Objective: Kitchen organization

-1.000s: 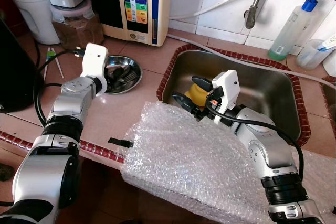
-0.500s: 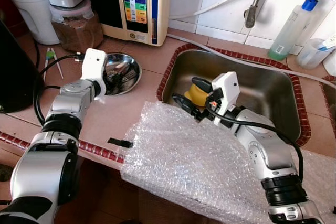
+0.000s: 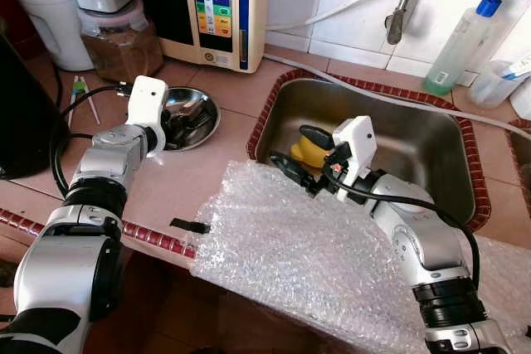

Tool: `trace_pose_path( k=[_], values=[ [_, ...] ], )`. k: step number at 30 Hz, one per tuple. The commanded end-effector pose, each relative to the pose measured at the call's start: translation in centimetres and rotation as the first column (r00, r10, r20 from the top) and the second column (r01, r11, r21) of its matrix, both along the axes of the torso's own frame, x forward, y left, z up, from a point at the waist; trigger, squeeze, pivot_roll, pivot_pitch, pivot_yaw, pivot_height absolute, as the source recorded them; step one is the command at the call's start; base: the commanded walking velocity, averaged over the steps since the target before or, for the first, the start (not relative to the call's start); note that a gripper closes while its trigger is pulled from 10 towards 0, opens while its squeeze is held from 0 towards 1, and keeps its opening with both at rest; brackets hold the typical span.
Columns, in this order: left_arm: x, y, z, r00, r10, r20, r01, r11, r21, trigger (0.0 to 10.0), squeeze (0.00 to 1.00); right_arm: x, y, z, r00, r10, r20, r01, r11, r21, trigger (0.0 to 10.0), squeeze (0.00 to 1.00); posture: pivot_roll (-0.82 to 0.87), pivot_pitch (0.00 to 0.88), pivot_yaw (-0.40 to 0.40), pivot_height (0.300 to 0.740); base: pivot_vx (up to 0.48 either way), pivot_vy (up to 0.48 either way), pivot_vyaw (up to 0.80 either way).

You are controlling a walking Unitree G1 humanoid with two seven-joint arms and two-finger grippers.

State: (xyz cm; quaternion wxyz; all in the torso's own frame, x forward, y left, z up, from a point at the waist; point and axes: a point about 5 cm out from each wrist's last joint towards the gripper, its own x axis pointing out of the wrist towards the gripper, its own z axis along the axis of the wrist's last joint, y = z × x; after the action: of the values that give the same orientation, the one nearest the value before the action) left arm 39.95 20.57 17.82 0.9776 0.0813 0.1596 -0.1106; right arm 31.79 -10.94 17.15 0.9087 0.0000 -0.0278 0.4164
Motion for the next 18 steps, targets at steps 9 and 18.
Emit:
trace_pose_path(
  k=[9, 18],
  values=[
    [-0.6, -0.4, -1.9, 0.996, -0.024, -0.083, 0.022, 0.999, -0.026, 0.0, 0.00, -0.1, 0.2, 0.6, 1.000, 0.019, 0.022, -0.019, 1.000, 0.000, 10.0, 0.00, 0.00, 0.106, -0.017, 0.740, 0.000, 0.000, 0.00],
    [-0.9, -0.3, -2.5, 0.994, -0.026, -0.107, 0.019, 0.998, -0.066, 0.0, 0.00, 0.1, 0.2, 0.5, 1.000, 0.021, 0.019, -0.021, 1.000, -0.006, 10.0, 0.00, 0.00, 0.111, -0.023, 0.740, 0.000, 0.000, 0.00]
  ],
)
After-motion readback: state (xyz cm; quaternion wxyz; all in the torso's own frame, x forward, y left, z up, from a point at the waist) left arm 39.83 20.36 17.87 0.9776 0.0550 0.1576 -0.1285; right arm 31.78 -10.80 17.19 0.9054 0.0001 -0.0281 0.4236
